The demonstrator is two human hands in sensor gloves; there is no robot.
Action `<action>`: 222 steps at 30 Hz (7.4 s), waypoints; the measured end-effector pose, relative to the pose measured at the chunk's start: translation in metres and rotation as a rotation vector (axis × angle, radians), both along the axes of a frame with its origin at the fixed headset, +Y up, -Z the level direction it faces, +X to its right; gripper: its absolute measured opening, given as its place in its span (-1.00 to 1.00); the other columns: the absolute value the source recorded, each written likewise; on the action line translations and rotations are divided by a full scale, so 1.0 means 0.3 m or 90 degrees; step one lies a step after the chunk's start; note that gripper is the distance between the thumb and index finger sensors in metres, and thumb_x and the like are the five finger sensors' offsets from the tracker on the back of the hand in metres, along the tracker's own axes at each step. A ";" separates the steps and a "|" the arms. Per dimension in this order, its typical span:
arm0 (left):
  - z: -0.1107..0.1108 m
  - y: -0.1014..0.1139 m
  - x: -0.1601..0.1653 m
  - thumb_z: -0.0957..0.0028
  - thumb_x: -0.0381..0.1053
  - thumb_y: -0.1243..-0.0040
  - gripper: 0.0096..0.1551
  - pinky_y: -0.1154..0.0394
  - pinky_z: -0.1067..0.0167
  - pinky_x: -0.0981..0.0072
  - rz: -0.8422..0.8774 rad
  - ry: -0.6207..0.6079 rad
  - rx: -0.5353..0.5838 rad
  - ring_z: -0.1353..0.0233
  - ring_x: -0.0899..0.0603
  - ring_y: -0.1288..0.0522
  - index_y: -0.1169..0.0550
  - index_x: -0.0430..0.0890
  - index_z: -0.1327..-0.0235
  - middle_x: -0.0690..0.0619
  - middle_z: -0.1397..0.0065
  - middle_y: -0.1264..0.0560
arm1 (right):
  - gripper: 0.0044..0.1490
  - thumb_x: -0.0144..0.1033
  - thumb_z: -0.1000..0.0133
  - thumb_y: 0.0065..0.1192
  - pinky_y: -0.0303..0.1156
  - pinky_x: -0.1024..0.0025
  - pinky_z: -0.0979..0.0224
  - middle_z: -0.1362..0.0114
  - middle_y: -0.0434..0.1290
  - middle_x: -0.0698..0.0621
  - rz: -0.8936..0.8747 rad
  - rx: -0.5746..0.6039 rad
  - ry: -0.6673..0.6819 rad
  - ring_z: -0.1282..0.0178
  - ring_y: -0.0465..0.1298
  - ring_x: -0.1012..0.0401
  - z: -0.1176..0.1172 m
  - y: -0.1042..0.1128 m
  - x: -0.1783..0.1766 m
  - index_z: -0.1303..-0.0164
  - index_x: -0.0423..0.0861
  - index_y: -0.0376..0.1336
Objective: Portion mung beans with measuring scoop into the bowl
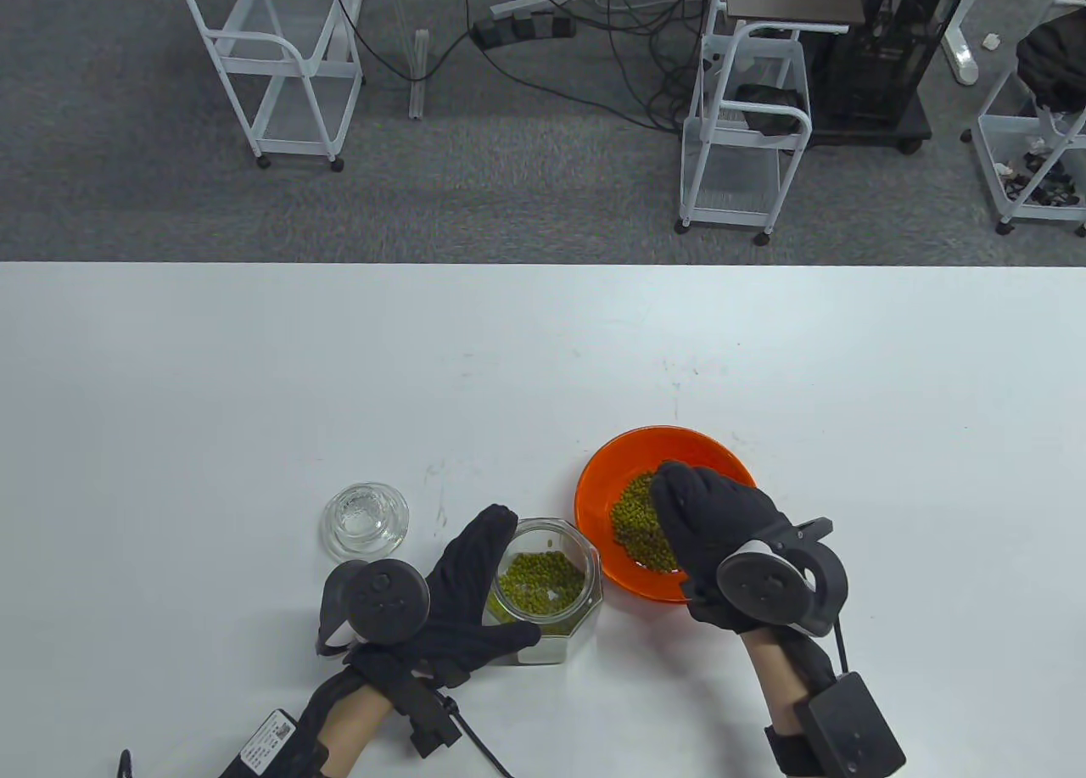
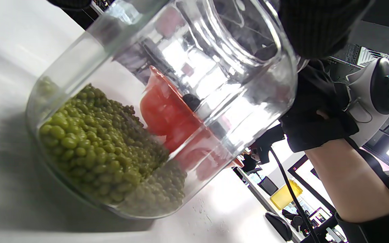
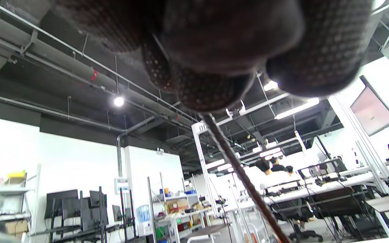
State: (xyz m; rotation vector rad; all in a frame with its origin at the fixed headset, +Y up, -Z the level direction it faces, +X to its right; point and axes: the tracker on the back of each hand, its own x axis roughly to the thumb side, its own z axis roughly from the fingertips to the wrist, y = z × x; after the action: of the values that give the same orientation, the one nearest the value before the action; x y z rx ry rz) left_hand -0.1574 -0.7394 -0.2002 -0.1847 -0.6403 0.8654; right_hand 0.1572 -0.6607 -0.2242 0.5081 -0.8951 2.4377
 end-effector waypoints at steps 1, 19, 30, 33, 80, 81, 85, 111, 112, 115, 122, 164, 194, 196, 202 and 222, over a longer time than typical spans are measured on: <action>0.000 0.000 0.000 -0.05 0.45 -0.24 0.38 -0.09 -0.46 -0.62 0.000 0.000 0.000 -0.74 -0.52 -0.02 0.27 -0.08 -0.73 -0.32 -0.81 0.18 | -0.47 0.01 -0.17 0.14 0.68 0.15 0.19 0.22 0.63 -0.18 -0.012 0.015 -0.006 0.62 0.60 0.22 0.007 0.009 0.003 0.01 -0.14 0.50; 0.000 0.000 0.000 -0.04 0.45 -0.25 0.39 -0.09 -0.45 -0.62 0.000 0.000 0.000 -0.74 -0.52 -0.02 0.27 -0.08 -0.73 -0.32 -0.81 0.18 | -0.48 0.05 -0.20 0.08 0.70 0.24 0.22 0.27 0.63 -0.11 -0.346 0.045 0.007 0.64 0.58 0.29 0.037 0.090 0.121 0.06 -0.11 0.49; 0.000 0.000 0.000 -0.04 0.45 -0.25 0.39 -0.09 -0.46 -0.62 0.000 0.000 0.000 -0.74 -0.52 -0.02 0.27 -0.08 -0.73 -0.32 -0.81 0.18 | -0.47 0.04 -0.20 0.10 0.69 0.23 0.26 0.32 0.63 -0.12 -0.402 -0.014 0.232 0.68 0.56 0.29 0.126 0.237 -0.009 0.10 -0.13 0.50; 0.000 0.000 0.000 -0.04 0.45 -0.25 0.39 -0.09 -0.45 -0.62 0.000 0.000 0.000 -0.73 -0.52 -0.02 0.27 -0.08 -0.73 -0.32 -0.81 0.18 | -0.47 0.03 -0.20 0.11 0.68 0.20 0.26 0.31 0.63 -0.13 -0.336 -0.056 0.257 0.67 0.56 0.27 0.136 0.238 -0.073 0.09 -0.15 0.51; -0.002 0.001 -0.003 -0.04 0.45 -0.25 0.39 -0.09 -0.45 -0.62 0.002 0.000 0.000 -0.74 -0.52 -0.02 0.27 -0.08 -0.73 -0.32 -0.81 0.18 | -0.47 -0.04 -0.19 0.21 0.69 0.19 0.34 0.29 0.65 -0.23 -0.121 -0.403 0.149 0.72 0.57 0.27 0.096 0.014 -0.288 0.03 -0.22 0.54; -0.002 0.001 -0.003 -0.04 0.45 -0.25 0.39 -0.09 -0.45 -0.62 0.002 0.000 0.000 -0.73 -0.52 -0.02 0.27 -0.08 -0.73 -0.32 -0.81 0.18 | -0.47 -0.04 -0.19 0.21 0.69 0.19 0.34 0.29 0.64 -0.23 -0.130 -0.411 0.159 0.71 0.57 0.27 0.098 0.009 -0.295 0.03 -0.22 0.54; -0.002 0.001 -0.003 -0.04 0.45 -0.25 0.39 -0.09 -0.45 -0.62 0.002 0.000 0.000 -0.74 -0.52 -0.02 0.27 -0.08 -0.73 -0.32 -0.81 0.18 | -0.47 -0.04 -0.19 0.21 0.68 0.20 0.35 0.28 0.64 -0.24 -0.153 -0.427 0.166 0.72 0.56 0.28 0.100 -0.007 -0.309 0.01 -0.21 0.53; -0.003 0.000 -0.004 -0.04 0.45 -0.25 0.39 -0.09 -0.46 -0.62 0.001 -0.001 0.001 -0.74 -0.52 -0.02 0.27 -0.08 -0.73 -0.32 -0.81 0.18 | -0.47 -0.09 -0.20 0.23 0.69 0.28 0.46 0.20 0.66 -0.26 -0.431 -0.623 0.157 0.78 0.54 0.34 0.006 -0.097 -0.209 -0.04 -0.24 0.52; -0.003 0.000 -0.004 -0.04 0.45 -0.25 0.39 -0.09 -0.46 -0.62 0.001 -0.001 0.001 -0.74 -0.52 -0.02 0.27 -0.08 -0.73 -0.32 -0.81 0.18 | -0.47 -0.08 -0.20 0.22 0.69 0.28 0.46 0.20 0.66 -0.26 -0.440 -0.629 0.157 0.77 0.54 0.34 0.003 -0.101 -0.202 -0.04 -0.24 0.52; -0.003 0.000 -0.003 -0.04 0.44 -0.25 0.39 -0.09 -0.45 -0.63 0.001 -0.001 0.001 -0.73 -0.52 -0.02 0.27 -0.08 -0.73 -0.33 -0.81 0.18 | -0.47 -0.08 -0.21 0.22 0.69 0.27 0.45 0.19 0.66 -0.26 -0.497 -0.663 0.182 0.76 0.54 0.33 -0.008 -0.118 -0.181 -0.06 -0.24 0.52; -0.003 0.000 -0.001 -0.04 0.45 -0.25 0.39 -0.09 -0.46 -0.62 0.001 -0.001 0.001 -0.74 -0.52 -0.02 0.27 -0.08 -0.73 -0.32 -0.81 0.18 | -0.47 -0.06 -0.22 0.20 0.70 0.29 0.42 0.19 0.65 -0.24 -0.488 -0.617 0.186 0.75 0.55 0.35 -0.013 -0.104 -0.156 -0.06 -0.21 0.51; -0.002 0.000 -0.002 -0.04 0.45 -0.25 0.39 -0.09 -0.46 -0.62 0.001 0.000 0.001 -0.74 -0.52 -0.02 0.27 -0.07 -0.73 -0.32 -0.81 0.18 | -0.46 -0.01 -0.29 0.06 0.72 0.29 0.27 0.18 0.63 -0.16 -0.795 -0.675 0.219 0.64 0.59 0.35 -0.097 -0.221 0.068 -0.10 -0.17 0.45; -0.002 0.000 -0.002 -0.04 0.45 -0.24 0.39 -0.09 -0.46 -0.62 0.001 0.000 0.001 -0.74 -0.52 -0.02 0.27 -0.07 -0.73 -0.32 -0.81 0.18 | -0.46 0.02 -0.33 0.00 0.69 0.28 0.19 0.17 0.59 -0.15 -0.962 -0.502 0.100 0.58 0.58 0.34 -0.120 -0.279 0.439 -0.10 -0.15 0.42; -0.002 0.000 -0.002 -0.04 0.45 -0.24 0.38 -0.09 -0.46 -0.62 0.001 0.000 0.001 -0.74 -0.52 -0.02 0.27 -0.07 -0.73 -0.32 -0.81 0.18 | -0.46 0.02 -0.32 0.01 0.69 0.28 0.19 0.17 0.59 -0.15 -0.952 -0.498 0.080 0.58 0.58 0.34 -0.119 -0.289 0.452 -0.10 -0.15 0.42; -0.003 -0.003 -0.002 -0.04 0.45 -0.24 0.38 -0.09 -0.46 -0.62 0.010 -0.001 -0.006 -0.73 -0.52 -0.02 0.27 -0.06 -0.73 -0.32 -0.81 0.18 | -0.46 0.01 -0.32 0.02 0.69 0.26 0.20 0.19 0.59 -0.17 -0.914 -0.492 0.053 0.59 0.58 0.32 -0.123 -0.298 0.476 -0.08 -0.16 0.43; -0.005 -0.003 -0.006 -0.06 0.42 -0.25 0.36 -0.09 -0.45 -0.62 0.026 -0.010 -0.012 -0.73 -0.52 -0.01 0.27 -0.06 -0.73 -0.32 -0.81 0.18 | -0.46 0.02 -0.28 0.05 0.68 0.25 0.23 0.22 0.60 -0.17 -0.651 -0.429 -0.005 0.62 0.57 0.31 -0.134 -0.248 0.387 -0.04 -0.16 0.46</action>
State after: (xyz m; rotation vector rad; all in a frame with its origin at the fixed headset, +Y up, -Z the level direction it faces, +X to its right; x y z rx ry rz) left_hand -0.1593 -0.7403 -0.2016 -0.1957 -0.6527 0.9108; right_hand 0.2733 -0.7350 -0.2644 -0.1924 -0.1700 1.6057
